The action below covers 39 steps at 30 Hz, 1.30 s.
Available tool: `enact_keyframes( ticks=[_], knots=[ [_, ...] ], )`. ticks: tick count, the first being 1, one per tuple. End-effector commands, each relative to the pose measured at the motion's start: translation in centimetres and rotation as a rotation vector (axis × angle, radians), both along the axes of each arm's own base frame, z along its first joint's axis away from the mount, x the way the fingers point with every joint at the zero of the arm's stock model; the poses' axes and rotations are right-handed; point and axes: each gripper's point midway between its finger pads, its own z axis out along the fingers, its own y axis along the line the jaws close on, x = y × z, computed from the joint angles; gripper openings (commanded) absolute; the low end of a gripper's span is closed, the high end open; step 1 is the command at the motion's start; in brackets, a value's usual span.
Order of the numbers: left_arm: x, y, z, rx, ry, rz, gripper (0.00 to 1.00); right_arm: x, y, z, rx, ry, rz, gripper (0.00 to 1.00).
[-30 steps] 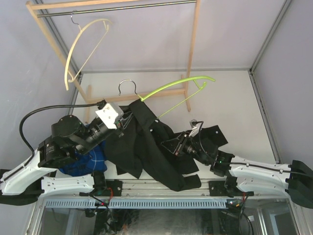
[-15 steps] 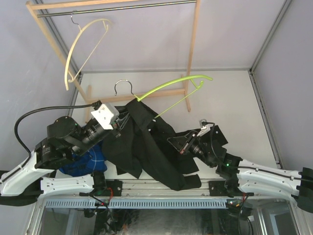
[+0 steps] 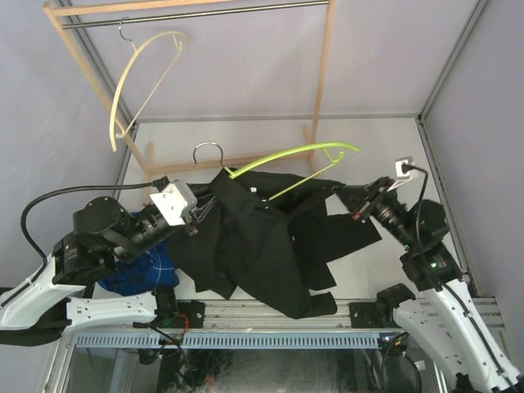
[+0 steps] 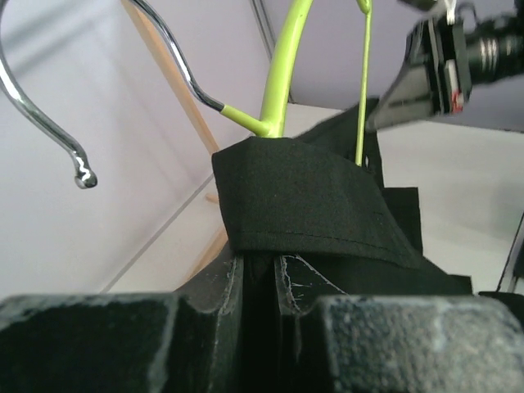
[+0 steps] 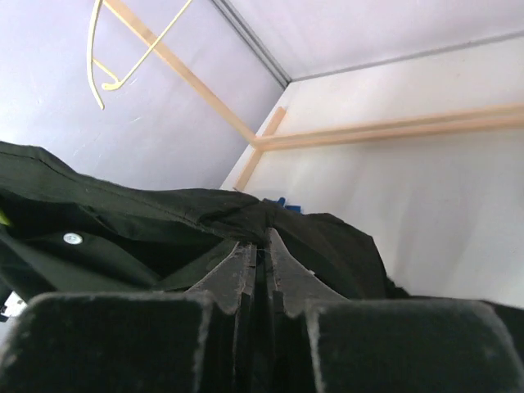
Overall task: Place the shirt on the hanger
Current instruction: Hang the shirt on the hanger.
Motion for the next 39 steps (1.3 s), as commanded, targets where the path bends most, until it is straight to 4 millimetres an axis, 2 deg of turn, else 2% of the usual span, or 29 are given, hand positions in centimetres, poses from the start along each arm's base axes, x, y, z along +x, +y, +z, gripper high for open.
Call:
enact_keyframes(
  ticks=[1,6,12,15,22,24,25,34,39],
  knots=[
    [-0.2,0.6,4.4,-0.052,-0.124,-0.010,0.00,-0.4,-1.4,2.4,-0.100,-0.038,0.118,0.00],
    [0.8,0.4,5.3,0.022,-0.225,0.028,0.00,1.5,-3.3,6.5,-0.118,-0.090,0.096,0.00],
    [1.9,1.4,7.4,0.047,-0.292,0.109,0.00,2.7,-4.5,9.2,-0.145,-0.121,0.068,0.00],
    [2.2,1.8,7.4,0.079,-0.308,0.132,0.00,2.8,-5.1,10.2,-0.152,-0.140,0.049,0.00],
    [2.3,1.5,5.8,0.152,-0.298,0.124,0.00,3.9,-5.8,11.4,-0.163,-0.126,0.046,0.00],
    [2.3,1.4,5.4,0.158,-0.294,0.115,0.00,4.4,-5.8,11.1,-0.164,-0.112,0.048,0.00],
    [2.3,1.3,5.2,0.164,-0.293,0.113,0.00,4.3,-5.8,11.9,-0.170,-0.128,0.045,0.00],
    [3.3,1.1,3.3,0.252,-0.283,0.156,0.00,4.7,-6.9,11.9,-0.244,-0.111,-0.021,0.00],
    [3.3,0.9,2.9,0.262,-0.276,0.147,0.00,5.3,-7.8,11.7,-0.288,-0.099,-0.068,0.00]
  ],
)
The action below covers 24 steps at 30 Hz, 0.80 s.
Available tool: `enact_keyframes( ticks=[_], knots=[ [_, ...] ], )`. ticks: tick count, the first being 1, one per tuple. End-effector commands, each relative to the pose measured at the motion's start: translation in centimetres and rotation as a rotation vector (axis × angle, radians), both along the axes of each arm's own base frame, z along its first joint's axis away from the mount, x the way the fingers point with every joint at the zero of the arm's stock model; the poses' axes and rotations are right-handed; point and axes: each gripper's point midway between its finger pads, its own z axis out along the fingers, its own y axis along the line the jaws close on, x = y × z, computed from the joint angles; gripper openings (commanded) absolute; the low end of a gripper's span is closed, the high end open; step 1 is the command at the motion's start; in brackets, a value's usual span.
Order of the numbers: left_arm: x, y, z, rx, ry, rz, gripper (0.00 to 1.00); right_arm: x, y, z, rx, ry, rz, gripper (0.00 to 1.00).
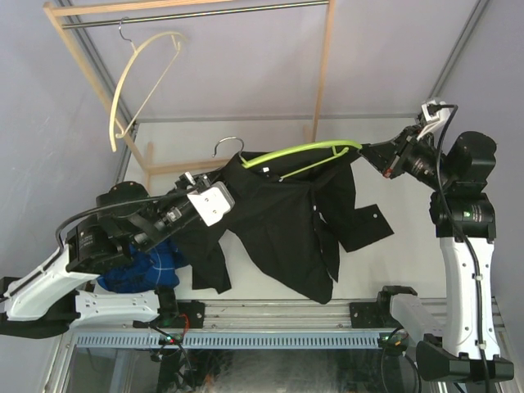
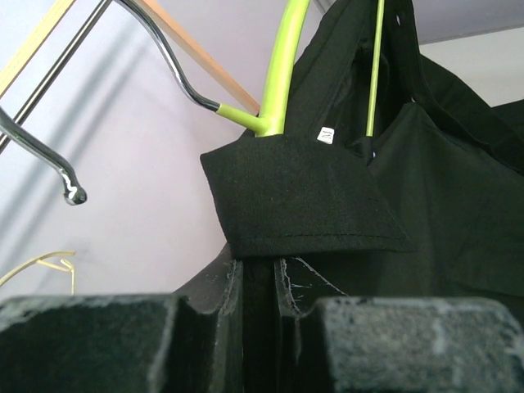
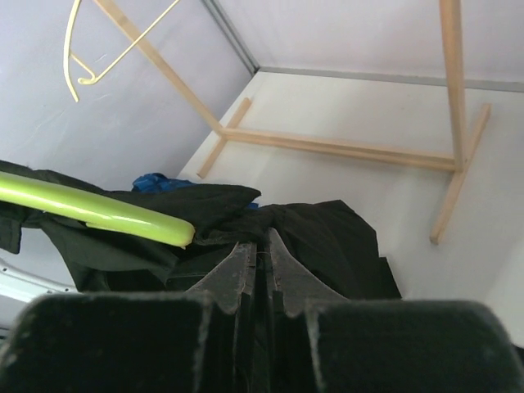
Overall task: Place the shirt on the hanger
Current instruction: Hang the shirt on the hanger.
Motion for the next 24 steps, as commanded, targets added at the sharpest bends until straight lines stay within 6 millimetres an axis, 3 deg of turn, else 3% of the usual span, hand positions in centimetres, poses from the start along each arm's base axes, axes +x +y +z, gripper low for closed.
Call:
enact_keyframes(
  ticks=[1,18,24],
  knots=[
    [0.3,1.6,1.6,-0.031,-0.037,0.047,0.00,1.4,-2.1,1.4,-0.082,-0.075,-0.125,0.00],
    [-0.1,1.3,1.6,-0.046,-0.031,0.013,0.00,2.7,-2.4,0.6,-0.108,-0.037,-0.120,0.00],
    [1.2,1.9,0.6,0.007,-0.042,0.103,0.00,1.9,-2.2,1.0,-0.105,-0.051,-0.117,0.00]
  ],
)
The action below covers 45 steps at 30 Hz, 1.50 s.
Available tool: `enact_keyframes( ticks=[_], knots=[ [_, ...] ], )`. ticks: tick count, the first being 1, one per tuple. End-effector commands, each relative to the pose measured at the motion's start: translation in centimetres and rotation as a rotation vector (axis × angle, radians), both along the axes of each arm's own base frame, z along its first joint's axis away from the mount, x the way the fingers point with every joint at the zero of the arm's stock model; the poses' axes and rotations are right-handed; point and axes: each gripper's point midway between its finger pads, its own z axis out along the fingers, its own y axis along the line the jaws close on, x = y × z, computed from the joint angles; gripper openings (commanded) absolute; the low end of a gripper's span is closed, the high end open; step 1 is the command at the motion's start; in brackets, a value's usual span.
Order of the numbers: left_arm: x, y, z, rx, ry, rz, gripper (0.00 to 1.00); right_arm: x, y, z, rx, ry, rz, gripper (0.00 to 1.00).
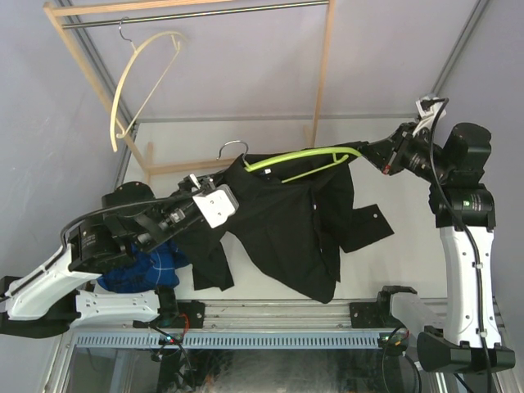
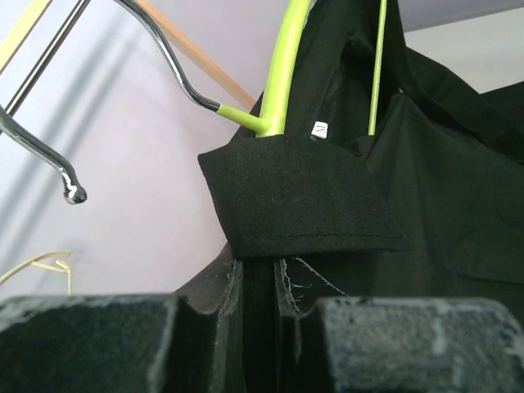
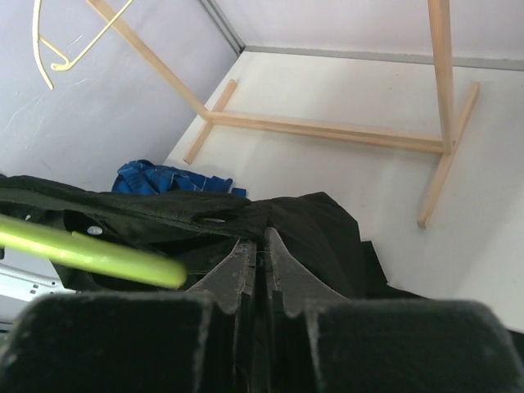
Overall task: Place the shirt on the hanger
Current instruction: Hang the shirt on the hanger.
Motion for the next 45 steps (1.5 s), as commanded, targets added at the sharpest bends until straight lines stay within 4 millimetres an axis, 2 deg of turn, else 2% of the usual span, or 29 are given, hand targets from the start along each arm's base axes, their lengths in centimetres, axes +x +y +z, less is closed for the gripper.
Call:
enact_keyframes(
  ticks=[1,13,21,28,33,41,45],
  knots=[
    [1.6,2.3,1.2,-0.013,-0.056,0.138,0.00,0.5,-1.7,2.3,-0.050,-0.110,-0.102,0.00],
    [3.0,1.8,-0.4,0.088,-0.061,0.213,0.00,-0.9,-1.5,2.7,-0.106,-0.118,-0.108,0.00],
    [4.4,1.0,-1.1,0.147,-0.082,0.284,0.00,-1.6,0.2,1.0,-0.226,-0.077,-0.119,0.00],
    [4.5,-0.1,-1.1,0.145,-0.083,0.275,0.00,-2.4,3.7,-0.4,-0.198,-0.036,-0.013,0.00],
    [4.2,-1.5,-1.7,0.156,-0.079,0.254,0.00,-3.0,6.6,-0.6,-0.162,-0.036,0.065,0.00],
    [3.8,-2.9,-2.1,0.144,-0.072,0.225,0.00,-3.9,11.1,0.5,-0.027,-0.084,0.223,0.00],
    [3.9,-3.0,-2.3,0.129,-0.069,0.234,0.00,-5.5,13.0,2.0,0.054,-0.134,0.341,0.00]
  ],
)
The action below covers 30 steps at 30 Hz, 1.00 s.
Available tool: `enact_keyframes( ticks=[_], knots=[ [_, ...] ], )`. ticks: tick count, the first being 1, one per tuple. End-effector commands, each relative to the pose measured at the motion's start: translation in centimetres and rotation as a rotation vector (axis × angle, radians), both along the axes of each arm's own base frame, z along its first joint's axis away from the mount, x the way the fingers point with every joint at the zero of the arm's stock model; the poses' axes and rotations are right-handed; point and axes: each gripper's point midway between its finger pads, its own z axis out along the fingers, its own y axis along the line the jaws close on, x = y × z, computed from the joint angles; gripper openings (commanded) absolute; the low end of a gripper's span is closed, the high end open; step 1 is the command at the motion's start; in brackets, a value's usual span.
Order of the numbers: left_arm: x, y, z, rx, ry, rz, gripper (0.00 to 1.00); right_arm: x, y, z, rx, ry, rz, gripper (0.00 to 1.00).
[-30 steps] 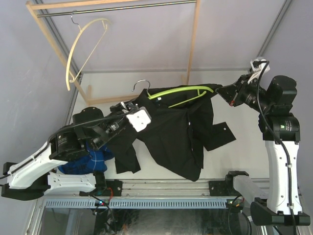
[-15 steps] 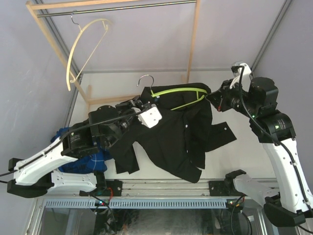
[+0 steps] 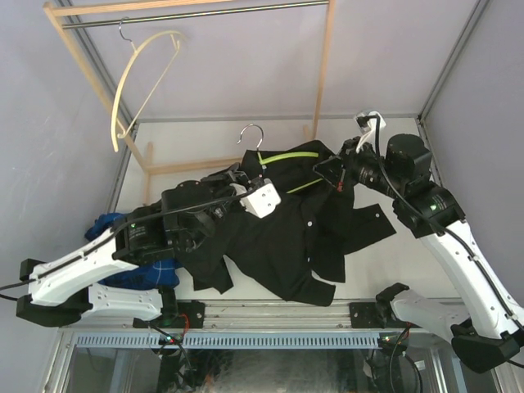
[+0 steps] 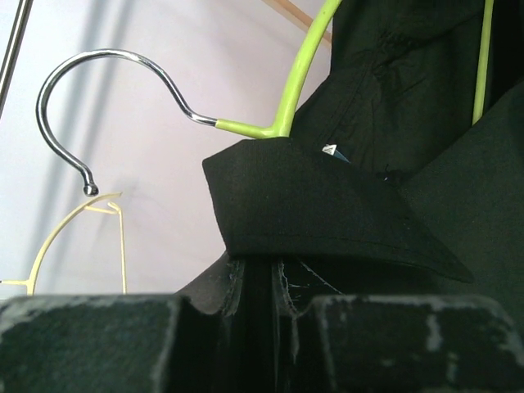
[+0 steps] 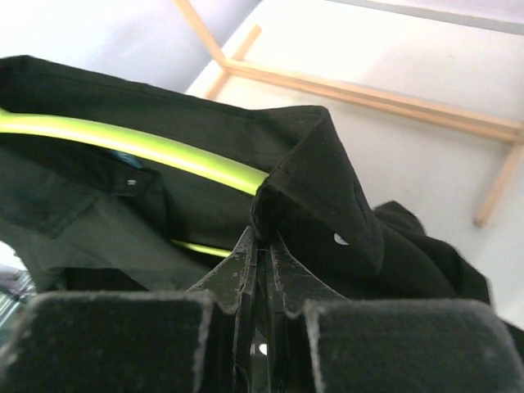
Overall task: Place the shirt on the hanger
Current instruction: Hang the shirt on the hanger.
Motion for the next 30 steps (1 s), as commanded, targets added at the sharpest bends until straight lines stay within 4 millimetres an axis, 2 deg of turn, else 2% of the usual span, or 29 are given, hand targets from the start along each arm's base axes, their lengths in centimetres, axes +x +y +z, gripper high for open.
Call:
enact_keyframes(
  ticks=[1,6,9,16,22,26,30],
  knots=[
    [0.0,-1.7,1.2,-0.115,-0.025,-0.022,0.00,-3.4,4.0,5.9,0.215,-0.131,0.243,0.00],
    [0.6,-1.3,0.9,-0.144,-0.045,0.038,0.00,-5.8,5.1,7.8,0.268,-0.180,0.352,0.00],
    [1.1,-0.9,1.4,-0.186,-0.060,0.082,0.00,-6.7,5.3,8.1,0.278,-0.183,0.385,0.00],
    [3.1,0.9,3.5,-0.324,-0.080,0.181,0.00,-9.1,5.8,7.6,0.254,-0.183,0.437,0.00],
    [4.7,1.5,4.7,-0.358,-0.109,0.233,0.00,-10.5,5.9,6.8,0.228,-0.167,0.449,0.00],
    [5.4,2.0,7.5,-0.400,-0.169,0.236,0.00,-10.2,5.5,7.2,0.233,-0.191,0.414,0.00],
    [5.7,2.4,11.7,-0.426,-0.251,0.228,0.00,-9.8,5.0,9.9,0.258,-0.251,0.397,0.00]
  ],
)
